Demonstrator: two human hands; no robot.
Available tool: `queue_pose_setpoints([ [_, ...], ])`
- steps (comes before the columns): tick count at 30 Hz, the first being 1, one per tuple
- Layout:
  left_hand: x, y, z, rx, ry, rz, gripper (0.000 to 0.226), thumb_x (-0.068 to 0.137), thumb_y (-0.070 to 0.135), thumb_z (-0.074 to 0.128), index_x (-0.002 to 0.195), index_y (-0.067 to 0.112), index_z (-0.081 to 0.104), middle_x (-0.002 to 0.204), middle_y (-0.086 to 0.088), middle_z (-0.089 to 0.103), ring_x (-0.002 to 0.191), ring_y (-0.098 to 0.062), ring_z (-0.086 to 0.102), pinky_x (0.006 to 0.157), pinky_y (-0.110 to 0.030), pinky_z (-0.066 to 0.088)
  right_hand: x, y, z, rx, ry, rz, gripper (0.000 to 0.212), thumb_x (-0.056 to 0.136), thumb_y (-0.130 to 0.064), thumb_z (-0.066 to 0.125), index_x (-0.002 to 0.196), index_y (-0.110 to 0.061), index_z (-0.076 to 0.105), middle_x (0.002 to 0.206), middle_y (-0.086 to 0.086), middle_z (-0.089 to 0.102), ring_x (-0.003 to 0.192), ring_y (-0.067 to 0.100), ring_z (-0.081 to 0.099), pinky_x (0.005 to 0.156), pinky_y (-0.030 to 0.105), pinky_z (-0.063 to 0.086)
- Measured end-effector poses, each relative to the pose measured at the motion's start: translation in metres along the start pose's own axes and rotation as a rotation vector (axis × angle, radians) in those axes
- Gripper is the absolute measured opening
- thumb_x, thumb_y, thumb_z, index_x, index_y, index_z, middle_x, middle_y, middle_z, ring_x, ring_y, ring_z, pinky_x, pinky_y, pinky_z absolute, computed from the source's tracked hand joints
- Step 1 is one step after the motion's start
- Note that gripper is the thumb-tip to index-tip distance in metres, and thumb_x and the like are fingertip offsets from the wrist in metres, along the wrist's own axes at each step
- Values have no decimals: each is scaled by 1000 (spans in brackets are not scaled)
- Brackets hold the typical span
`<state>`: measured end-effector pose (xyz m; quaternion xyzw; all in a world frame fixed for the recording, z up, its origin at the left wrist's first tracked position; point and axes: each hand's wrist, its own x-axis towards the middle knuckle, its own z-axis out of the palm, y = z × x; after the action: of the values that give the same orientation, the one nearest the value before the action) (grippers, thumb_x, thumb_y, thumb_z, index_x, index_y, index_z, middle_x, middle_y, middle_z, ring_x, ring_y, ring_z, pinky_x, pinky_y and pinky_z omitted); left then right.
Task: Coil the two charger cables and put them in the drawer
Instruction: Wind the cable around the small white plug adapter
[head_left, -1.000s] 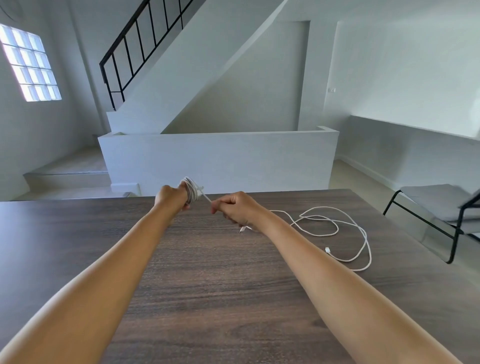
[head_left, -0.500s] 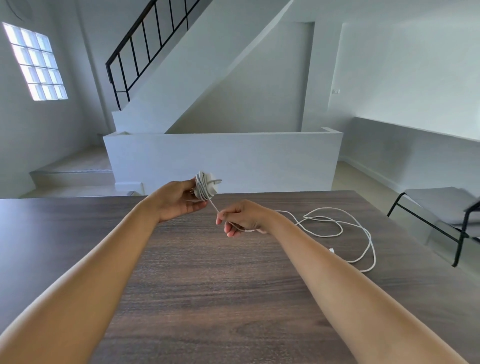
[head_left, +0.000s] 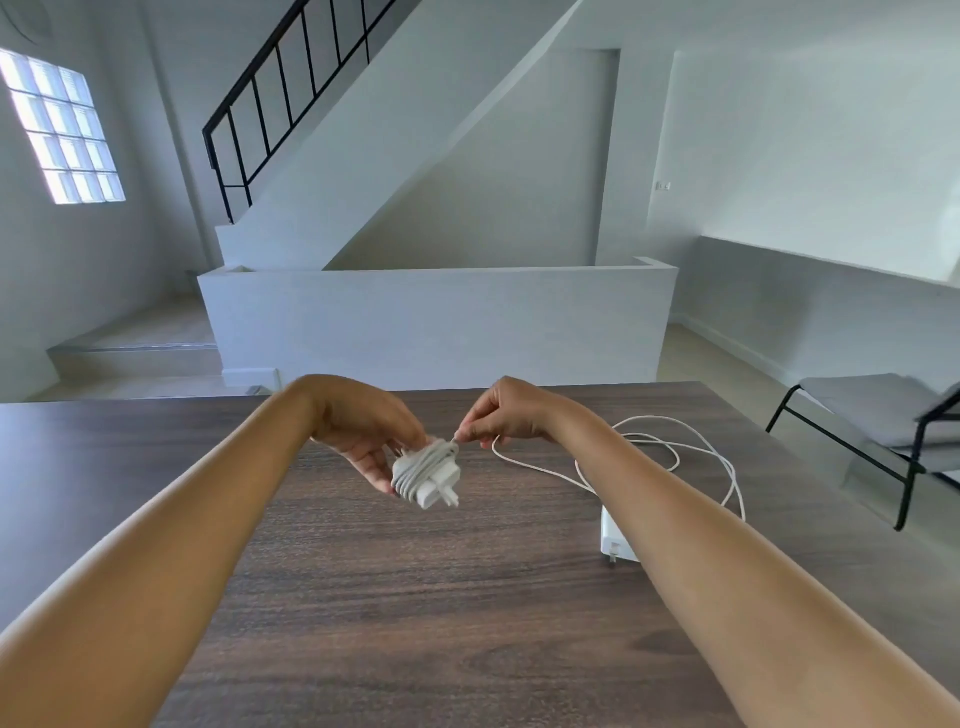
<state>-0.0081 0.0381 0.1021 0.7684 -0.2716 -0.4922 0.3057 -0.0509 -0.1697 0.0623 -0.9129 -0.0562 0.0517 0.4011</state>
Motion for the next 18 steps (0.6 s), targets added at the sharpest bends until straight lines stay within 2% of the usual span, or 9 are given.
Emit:
queue_pose_setpoints([
  [3, 4, 10, 7, 150, 117, -102, 27, 98, 17, 48, 112, -2, 62, 100, -15, 65, 86, -27, 64, 86, -36, 55, 0, -7, 0, -61, 72, -15, 12, 79, -24, 76, 83, -13, 77, 67, 5, 67, 59, 6, 57, 72, 30, 49],
  [5, 7, 11, 8, 190, 198, -121, 26, 97, 21, 51, 106, 1, 65, 96, -12, 67, 84, -25, 65, 85, -36, 56, -2, -13, -3, -109, 114, -16, 16, 80, -26, 75, 84, -11, 77, 62, 3, 65, 55, 5, 54, 67, 25, 45],
  [7, 11, 7, 7, 211, 275, -124, 30, 96, 27, 54, 102, 1, 67, 93, -10, 67, 80, -22, 66, 82, -34, 57, -5, -19, -6, -134, 146, -3, 20, 82, -28, 73, 85, -9, 77, 60, 1, 63, 54, 5, 52, 61, 21, 42],
  [11, 22, -8, 2, 296, 424, -130, 42, 95, 37, 52, 100, -2, 66, 90, -10, 66, 70, -17, 66, 70, -26, 58, -9, -24, -7, -90, 210, 55, 23, 83, -29, 71, 84, -6, 77, 59, 1, 62, 57, 8, 54, 68, 26, 48],
  [15, 31, -14, 6, 514, 557, -112, 44, 97, 42, 45, 69, 11, 61, 65, -2, 62, 60, -14, 63, 61, -22, 51, -9, -29, 3, -31, 233, 93, 20, 85, -25, 70, 73, -10, 73, 54, -1, 59, 50, 6, 54, 56, 19, 45],
  [18, 37, -18, 5, 599, 665, -54, 46, 96, 37, 40, 61, 11, 54, 62, -6, 61, 57, -18, 55, 63, -31, 47, -6, -32, 8, 13, 277, 126, 21, 85, -23, 70, 71, -7, 72, 58, 2, 62, 53, 8, 55, 59, 22, 49],
])
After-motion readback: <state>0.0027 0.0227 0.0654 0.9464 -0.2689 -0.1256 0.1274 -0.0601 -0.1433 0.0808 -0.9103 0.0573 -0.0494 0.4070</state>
